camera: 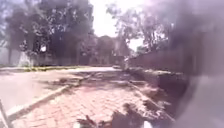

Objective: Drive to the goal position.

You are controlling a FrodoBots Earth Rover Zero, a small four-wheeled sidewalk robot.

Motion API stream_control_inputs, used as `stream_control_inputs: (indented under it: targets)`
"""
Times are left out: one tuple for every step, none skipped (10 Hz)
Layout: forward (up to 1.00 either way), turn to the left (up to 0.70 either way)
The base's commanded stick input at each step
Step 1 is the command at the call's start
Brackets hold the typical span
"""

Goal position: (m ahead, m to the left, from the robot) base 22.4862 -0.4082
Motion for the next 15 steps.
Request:
stream_control_inputs:
  targets:
    - [0.7,0.0]
    - [0.7,0.0]
    - [0.7,0.0]
    - [0.7,0.0]
    - [0.7,0.0]
    - [0.7,0.0]
    - [0.7,0.0]
    - [0.7,0.0]
    - [0.7,0.0]
    - [0.7,0.0]
    - [0.7,0.0]
    - [0.7,0.0]
    - [0.7,0.0]
    - [0.7,0.0]
    - [0.7,0.0]
